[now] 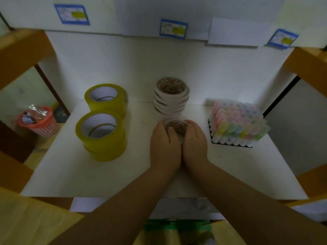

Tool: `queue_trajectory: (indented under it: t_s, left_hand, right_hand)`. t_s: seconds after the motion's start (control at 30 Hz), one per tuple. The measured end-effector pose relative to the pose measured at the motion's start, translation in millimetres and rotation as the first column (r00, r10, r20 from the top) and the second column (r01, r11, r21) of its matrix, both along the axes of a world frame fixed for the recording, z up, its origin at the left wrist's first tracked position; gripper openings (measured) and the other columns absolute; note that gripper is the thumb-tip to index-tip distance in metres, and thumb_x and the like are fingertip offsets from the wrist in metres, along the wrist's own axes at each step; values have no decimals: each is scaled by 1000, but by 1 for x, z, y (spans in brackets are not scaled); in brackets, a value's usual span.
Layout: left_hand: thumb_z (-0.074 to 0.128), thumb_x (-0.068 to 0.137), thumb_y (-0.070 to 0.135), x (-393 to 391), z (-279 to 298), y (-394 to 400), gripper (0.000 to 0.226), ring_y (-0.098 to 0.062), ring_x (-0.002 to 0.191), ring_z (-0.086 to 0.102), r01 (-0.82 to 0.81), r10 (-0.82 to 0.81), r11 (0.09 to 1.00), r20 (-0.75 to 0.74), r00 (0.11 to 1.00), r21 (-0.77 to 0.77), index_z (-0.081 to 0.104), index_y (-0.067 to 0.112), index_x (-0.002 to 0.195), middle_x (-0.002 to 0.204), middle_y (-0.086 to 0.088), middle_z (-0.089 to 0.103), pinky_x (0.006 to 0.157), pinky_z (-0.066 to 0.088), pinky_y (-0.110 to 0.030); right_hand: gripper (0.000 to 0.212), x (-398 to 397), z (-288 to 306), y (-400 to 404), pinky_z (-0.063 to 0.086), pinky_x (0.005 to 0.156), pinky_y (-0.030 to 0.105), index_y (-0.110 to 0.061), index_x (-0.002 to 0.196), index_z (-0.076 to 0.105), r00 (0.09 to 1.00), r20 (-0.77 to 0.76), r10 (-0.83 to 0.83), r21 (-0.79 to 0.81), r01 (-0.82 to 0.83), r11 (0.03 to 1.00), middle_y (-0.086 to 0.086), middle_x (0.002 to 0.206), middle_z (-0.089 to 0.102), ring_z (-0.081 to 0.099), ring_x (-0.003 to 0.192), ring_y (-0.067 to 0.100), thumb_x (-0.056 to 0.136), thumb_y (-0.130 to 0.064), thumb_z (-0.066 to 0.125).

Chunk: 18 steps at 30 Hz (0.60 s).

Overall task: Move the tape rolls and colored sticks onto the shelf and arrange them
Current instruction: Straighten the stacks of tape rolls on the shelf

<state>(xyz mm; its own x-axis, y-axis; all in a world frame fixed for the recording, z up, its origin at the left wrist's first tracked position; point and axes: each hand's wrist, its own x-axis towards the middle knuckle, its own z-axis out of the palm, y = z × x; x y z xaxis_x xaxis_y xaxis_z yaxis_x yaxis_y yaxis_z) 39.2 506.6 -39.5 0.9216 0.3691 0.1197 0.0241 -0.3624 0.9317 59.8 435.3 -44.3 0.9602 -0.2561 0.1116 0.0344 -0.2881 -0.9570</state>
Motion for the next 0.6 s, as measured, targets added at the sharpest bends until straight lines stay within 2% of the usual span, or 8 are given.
queue_trajectory:
  t_s: [0.1,0.23,0.3,0.37,0.43,0.5,0.53,0.6]
  left_hand:
    - [39,105,20,2,-1,1,42,-18,131,44,11,-12,1000,-15,1000,-27,43,8,144,143,-9,49,103,26,-17]
    - [39,105,25,-4,0,4,44,-19,134,41,51,-56,995,-59,997,-86,40,10,146,146,-7,45,109,29,-23]
    - [39,105,29,-9,-2,6,48,-17,137,38,66,-70,996,-61,996,-66,36,12,149,150,-6,41,113,28,-26]
    - [40,105,32,-11,-3,8,52,-15,140,35,94,-98,993,-63,993,-72,31,14,152,154,-4,38,110,24,-21]
    - [43,104,33,-11,-1,13,55,-12,141,33,85,-96,983,-57,994,-161,27,16,154,155,-1,36,106,23,-17]
    - [46,103,32,-8,2,22,55,-8,141,32,9,-11,970,-6,1000,-244,28,19,154,155,4,36,106,23,-17]
    - [45,103,32,-6,6,27,54,-5,140,31,-33,42,968,30,999,-248,31,20,153,154,7,36,107,22,-16]
    - [43,104,34,6,16,38,50,1,135,31,-72,97,963,85,992,-261,35,19,151,148,12,38,107,21,-17]
  right_hand:
    - [27,0,0,-2,42,73,2,-16,104,63,1000,0,18,14,-18,1000,-4,97,65,59,88,1,105,-13,36]
    - [28,-6,0,-4,46,81,12,-16,110,63,998,-36,59,60,-57,997,-3,104,66,60,94,2,106,-18,36]
    - [30,-11,-3,-6,47,89,17,-13,120,62,996,-47,76,85,-72,994,0,114,65,61,103,8,107,-22,37]
    - [35,-15,-5,-9,44,103,24,-14,132,58,994,-65,90,111,-82,990,0,128,62,57,118,12,107,-28,38]
    - [41,-17,-4,-14,33,110,18,-18,144,49,996,-56,74,119,-67,991,-8,143,50,45,132,6,107,-32,37]
    - [43,-17,1,-24,21,103,0,-22,149,40,999,21,25,98,-27,995,-17,145,37,31,136,-2,108,-32,36]
    - [43,-14,5,-29,18,102,-3,-24,150,38,998,66,6,92,-12,996,-19,146,35,28,138,-4,108,-33,34]
    - [50,-2,16,-39,19,114,11,-26,150,38,990,141,15,151,-36,988,-19,150,35,29,142,-2,103,-43,34]
